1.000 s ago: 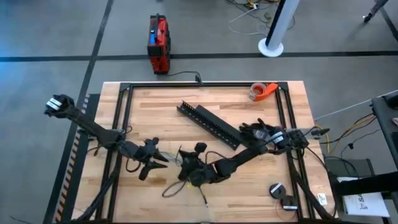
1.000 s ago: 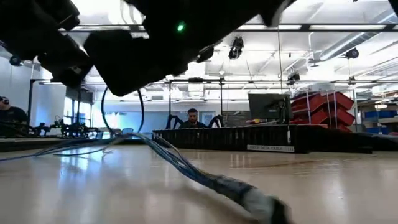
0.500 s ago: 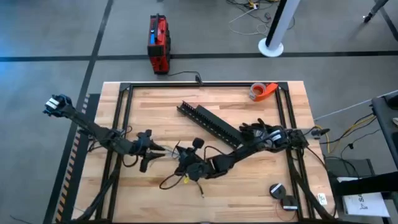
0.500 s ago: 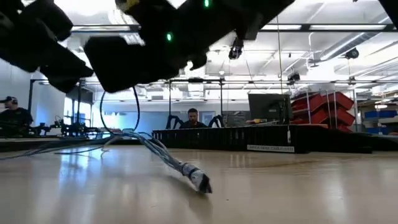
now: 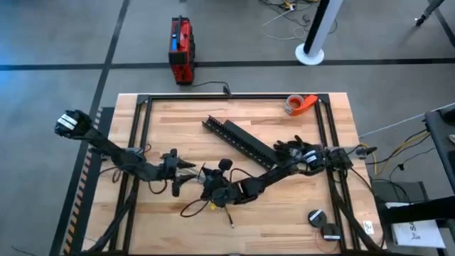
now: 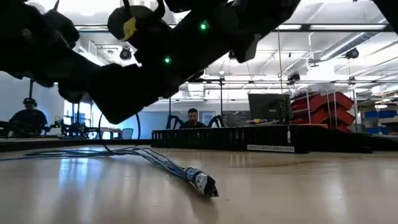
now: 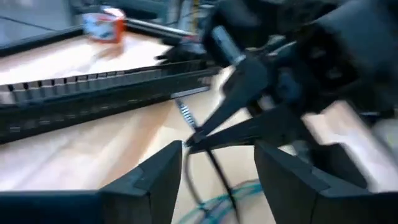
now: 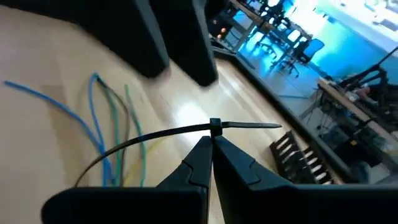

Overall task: Ziptie cables
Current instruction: Wrap the zip tie around the cable bundle

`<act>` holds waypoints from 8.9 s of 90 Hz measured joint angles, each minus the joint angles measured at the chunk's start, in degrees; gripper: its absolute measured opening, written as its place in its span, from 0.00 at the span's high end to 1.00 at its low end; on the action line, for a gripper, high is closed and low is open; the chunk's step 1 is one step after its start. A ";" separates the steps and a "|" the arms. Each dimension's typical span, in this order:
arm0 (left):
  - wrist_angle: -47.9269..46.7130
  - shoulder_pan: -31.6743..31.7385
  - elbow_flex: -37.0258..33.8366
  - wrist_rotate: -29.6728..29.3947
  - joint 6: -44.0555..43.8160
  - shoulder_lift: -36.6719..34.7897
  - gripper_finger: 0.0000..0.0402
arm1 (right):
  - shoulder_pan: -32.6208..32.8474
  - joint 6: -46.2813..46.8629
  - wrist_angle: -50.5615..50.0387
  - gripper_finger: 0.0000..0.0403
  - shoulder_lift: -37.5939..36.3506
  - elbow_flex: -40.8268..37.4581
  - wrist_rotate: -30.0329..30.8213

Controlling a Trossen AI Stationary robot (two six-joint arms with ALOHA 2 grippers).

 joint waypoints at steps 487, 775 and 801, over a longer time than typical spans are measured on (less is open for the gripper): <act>-8.16 -0.15 5.69 4.03 4.29 6.90 1.00 | -12.26 -1.72 -38.08 0.82 -9.33 9.25 -58.71; -8.79 -0.11 5.69 4.06 4.06 6.90 1.00 | -12.39 3.07 -64.90 1.00 -17.64 9.29 -52.00; -9.68 -0.17 5.67 4.45 3.17 6.90 1.00 | -12.41 2.96 -62.15 1.00 -16.90 9.18 -51.76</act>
